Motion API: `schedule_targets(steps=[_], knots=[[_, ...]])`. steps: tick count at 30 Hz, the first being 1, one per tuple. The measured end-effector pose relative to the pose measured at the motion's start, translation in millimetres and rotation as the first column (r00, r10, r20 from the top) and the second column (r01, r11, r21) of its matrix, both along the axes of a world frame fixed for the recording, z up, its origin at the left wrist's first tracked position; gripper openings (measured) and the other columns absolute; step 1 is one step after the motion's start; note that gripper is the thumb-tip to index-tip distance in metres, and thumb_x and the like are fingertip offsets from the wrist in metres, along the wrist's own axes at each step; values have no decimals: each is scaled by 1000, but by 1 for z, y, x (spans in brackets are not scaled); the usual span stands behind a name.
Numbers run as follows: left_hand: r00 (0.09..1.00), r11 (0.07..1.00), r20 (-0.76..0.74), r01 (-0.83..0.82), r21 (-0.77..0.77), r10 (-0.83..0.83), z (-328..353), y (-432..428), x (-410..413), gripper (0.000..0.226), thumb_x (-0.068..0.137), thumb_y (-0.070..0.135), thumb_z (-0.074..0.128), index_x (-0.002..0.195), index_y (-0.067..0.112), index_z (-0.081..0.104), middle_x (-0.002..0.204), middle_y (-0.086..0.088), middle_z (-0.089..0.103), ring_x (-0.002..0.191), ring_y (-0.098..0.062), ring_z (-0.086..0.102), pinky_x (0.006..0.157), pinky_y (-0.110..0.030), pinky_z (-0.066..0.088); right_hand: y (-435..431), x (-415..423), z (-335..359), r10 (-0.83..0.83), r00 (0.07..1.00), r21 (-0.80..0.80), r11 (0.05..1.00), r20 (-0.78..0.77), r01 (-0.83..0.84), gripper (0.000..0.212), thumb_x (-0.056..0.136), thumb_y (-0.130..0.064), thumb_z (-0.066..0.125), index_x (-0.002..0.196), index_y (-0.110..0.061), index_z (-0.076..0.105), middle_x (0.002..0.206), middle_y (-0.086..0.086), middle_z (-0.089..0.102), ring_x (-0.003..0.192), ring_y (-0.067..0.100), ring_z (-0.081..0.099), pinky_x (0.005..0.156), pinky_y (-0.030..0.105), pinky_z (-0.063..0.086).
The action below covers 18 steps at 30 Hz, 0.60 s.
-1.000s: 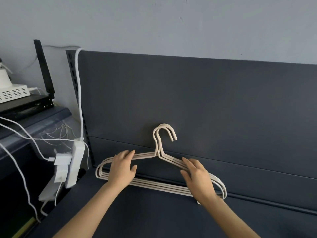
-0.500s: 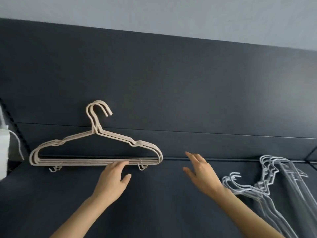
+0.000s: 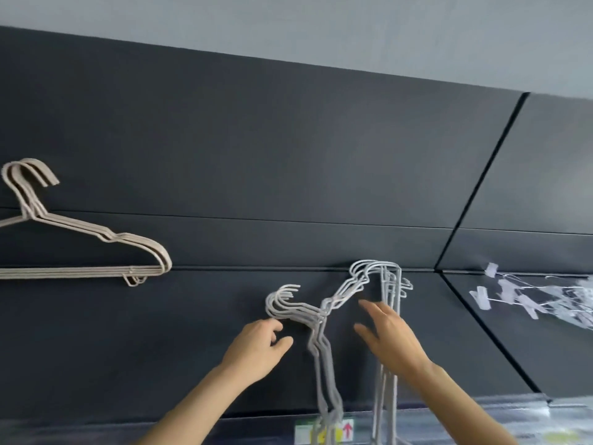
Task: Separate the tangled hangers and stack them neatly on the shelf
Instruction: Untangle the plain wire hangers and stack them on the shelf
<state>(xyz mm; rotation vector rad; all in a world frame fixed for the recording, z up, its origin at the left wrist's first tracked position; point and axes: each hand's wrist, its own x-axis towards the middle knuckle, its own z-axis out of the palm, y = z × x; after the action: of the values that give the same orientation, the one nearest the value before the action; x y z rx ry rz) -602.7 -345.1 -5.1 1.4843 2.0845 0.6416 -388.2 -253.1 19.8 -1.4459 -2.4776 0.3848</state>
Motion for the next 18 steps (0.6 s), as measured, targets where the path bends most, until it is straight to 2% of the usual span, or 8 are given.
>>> schedule_targets(steps=[2, 5, 8, 10, 11, 14, 16, 18], knots=[[1000, 996, 5, -4, -86, 4, -2, 11, 29, 39, 82, 48, 54, 102, 15, 61, 89, 0, 65, 88, -19, 62, 75, -34, 48, 4, 18, -3, 14, 1000, -19, 1000, 22, -13, 47, 92, -33, 48, 135, -16, 40, 127, 2, 51, 111, 23, 54, 96, 33, 42], [998, 984, 34, -41, -172, 47, -4, 25, 59, 47, 73, 61, 56, 82, 15, 54, 85, 0, 61, 77, -19, 60, 64, -31, 43, 8, 36, -7, 41, 999, -29, 999, 13, -41, 42, 91, -33, 50, 130, -17, 46, 125, 1, 52, 109, 22, 55, 95, 33, 43], [997, 969, 12, -74, -237, 79, -6, 35, 73, 61, 70, 66, 57, 100, 14, 49, 104, -2, 56, 92, -19, 57, 71, -29, 45, 11, 45, -9, 64, 998, -32, 997, 1, -64, 39, 90, -33, 51, 126, -18, 49, 124, 0, 52, 108, 21, 55, 94, 30, 42], [994, 960, 17, -97, -263, 105, -9, 40, 78, 65, 72, 60, 59, 111, 11, 45, 109, -3, 54, 96, -19, 56, 73, -28, 44, 13, 49, -10, 85, 996, -29, 996, -10, -85, 37, 90, -34, 51, 124, -19, 51, 122, -1, 52, 102, 21, 57, 92, 30, 41], [993, 958, 36, -102, -269, 116, -9, 42, 80, 59, 74, 54, 61, 110, 11, 44, 106, -3, 54, 93, -19, 56, 72, -28, 43, 15, 50, -10, 94, 995, -24, 995, -16, -95, 37, 89, -34, 51, 123, -19, 51, 122, -2, 52, 100, 21, 58, 91, 29, 42], [985, 960, 96, -115, -256, 143, -9, 45, 80, 29, 80, 29, 59, 94, 12, 40, 91, -1, 49, 82, -18, 52, 65, -26, 39, 19, 53, -9, 114, 993, -16, 993, -37, -114, 36, 90, -35, 51, 122, -19, 52, 121, -3, 52, 100, 19, 57, 92, 29, 41], [985, 964, 103, -114, -240, 142, -7, 46, 76, 20, 82, 19, 54, 89, 12, 37, 84, 1, 45, 72, -15, 49, 58, -24, 38, 24, 54, -9, 127, 991, -6, 992, -46, -128, 36, 90, -35, 50, 123, -19, 51, 121, -3, 52, 104, 18, 55, 94, 29, 41], [982, 962, 110, -124, -241, 154, -6, 47, 71, 17, 81, 13, 52, 86, 13, 36, 84, -1, 46, 71, -15, 53, 58, -24, 44, 29, 53, -7, 132, 990, 6, 991, -53, -132, 38, 90, -34, 50, 124, -18, 50, 121, -2, 52, 111, 18, 51, 95, 29, 41]])
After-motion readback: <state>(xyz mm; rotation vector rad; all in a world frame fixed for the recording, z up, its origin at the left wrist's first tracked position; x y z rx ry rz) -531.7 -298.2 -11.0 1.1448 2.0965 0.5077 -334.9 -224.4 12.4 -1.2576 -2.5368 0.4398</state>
